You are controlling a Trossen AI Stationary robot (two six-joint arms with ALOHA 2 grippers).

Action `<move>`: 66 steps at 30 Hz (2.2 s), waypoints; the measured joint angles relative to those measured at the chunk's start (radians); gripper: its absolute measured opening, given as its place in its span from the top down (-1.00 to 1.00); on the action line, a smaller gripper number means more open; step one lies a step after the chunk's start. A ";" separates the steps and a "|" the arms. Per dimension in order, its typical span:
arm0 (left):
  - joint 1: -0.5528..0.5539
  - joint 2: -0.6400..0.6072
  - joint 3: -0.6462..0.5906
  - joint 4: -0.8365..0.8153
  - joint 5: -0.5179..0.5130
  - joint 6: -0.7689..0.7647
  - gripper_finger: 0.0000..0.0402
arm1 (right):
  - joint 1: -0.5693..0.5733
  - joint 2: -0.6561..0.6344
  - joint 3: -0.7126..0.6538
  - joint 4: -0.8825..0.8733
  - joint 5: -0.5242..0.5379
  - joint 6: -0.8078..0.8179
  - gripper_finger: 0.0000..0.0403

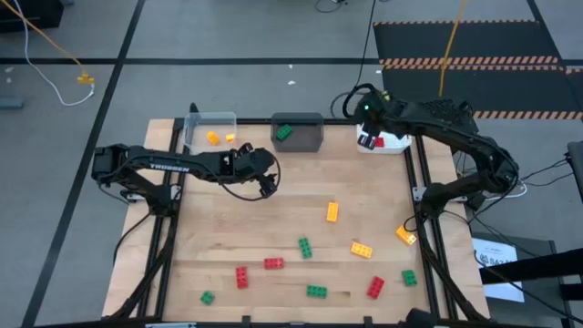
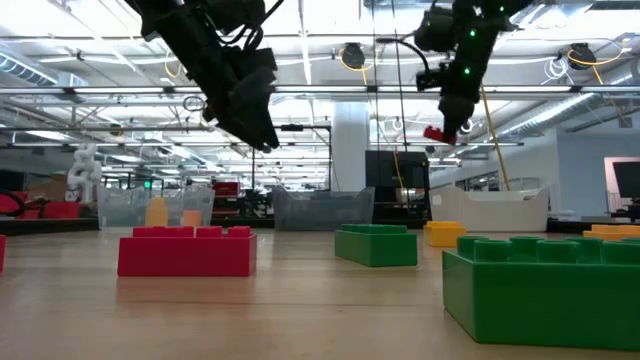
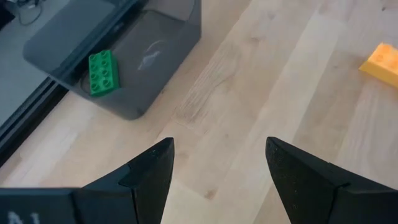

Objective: Sort & place blocks by color
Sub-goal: Put the upper 8 stud red game piece into the white bin, then put the left 8 stud yellow game piece into the transparent bin

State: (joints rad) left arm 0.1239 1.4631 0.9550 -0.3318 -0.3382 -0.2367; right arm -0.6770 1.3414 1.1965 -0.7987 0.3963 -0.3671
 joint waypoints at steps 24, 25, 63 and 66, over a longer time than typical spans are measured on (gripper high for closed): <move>-0.002 0.000 0.000 -0.008 0.001 0.006 -0.27 | -0.183 0.131 -0.110 0.012 -0.111 0.199 0.40; -0.002 0.000 0.000 -0.008 0.001 0.006 -0.27 | -0.188 0.131 -0.116 0.012 -0.111 0.199 0.40; -0.002 0.000 0.000 -0.008 0.024 0.016 -0.27 | -0.203 0.014 -0.178 0.048 -0.178 0.237 -0.15; -0.002 0.000 0.000 -0.008 0.024 0.016 -0.27 | -0.171 -0.052 -0.178 -0.002 -0.236 0.250 -0.15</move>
State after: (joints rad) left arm 0.1219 1.4631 0.9550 -0.3397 -0.3145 -0.2207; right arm -0.8482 1.2889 1.0183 -0.8010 0.1604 -0.1169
